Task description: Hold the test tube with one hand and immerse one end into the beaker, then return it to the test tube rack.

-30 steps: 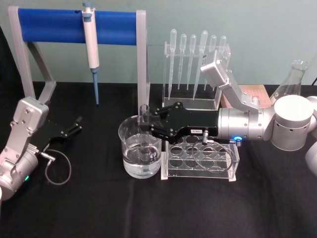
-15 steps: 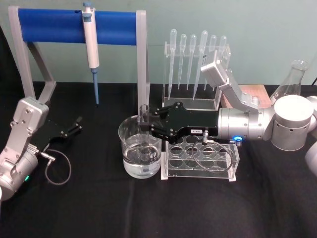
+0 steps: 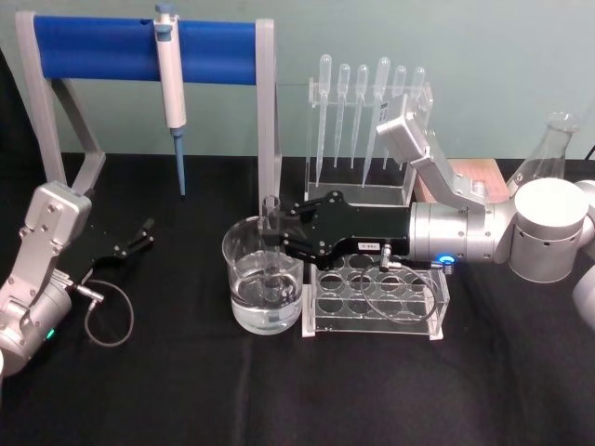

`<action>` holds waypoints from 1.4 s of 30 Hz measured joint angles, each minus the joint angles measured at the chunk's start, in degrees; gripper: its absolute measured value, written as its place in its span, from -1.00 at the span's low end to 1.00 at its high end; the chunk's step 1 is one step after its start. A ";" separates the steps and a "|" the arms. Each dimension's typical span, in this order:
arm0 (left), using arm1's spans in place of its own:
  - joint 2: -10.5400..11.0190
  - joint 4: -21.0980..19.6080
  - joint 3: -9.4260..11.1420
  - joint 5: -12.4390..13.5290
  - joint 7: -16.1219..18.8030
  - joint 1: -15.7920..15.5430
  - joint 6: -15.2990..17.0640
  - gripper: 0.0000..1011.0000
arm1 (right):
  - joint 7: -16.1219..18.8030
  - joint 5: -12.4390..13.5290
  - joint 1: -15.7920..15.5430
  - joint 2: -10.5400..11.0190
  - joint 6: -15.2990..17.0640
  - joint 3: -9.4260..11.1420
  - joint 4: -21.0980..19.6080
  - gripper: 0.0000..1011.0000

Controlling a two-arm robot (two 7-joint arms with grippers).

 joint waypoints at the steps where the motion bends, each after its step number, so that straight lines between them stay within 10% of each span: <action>1: 0.00 0.00 0.00 0.00 0.00 0.00 0.00 0.98 | 0.00 0.00 0.00 0.00 0.00 0.00 0.00 -0.54; 23: 0.00 0.00 0.00 0.00 0.00 0.00 0.00 0.98 | 0.74 -0.03 1.17 1.52 1.48 0.87 -4.50 -0.54; 42: 0.00 0.00 0.00 0.00 0.00 0.00 0.00 0.98 | -0.89 7.30 1.76 7.09 6.08 4.96 -15.54 -0.54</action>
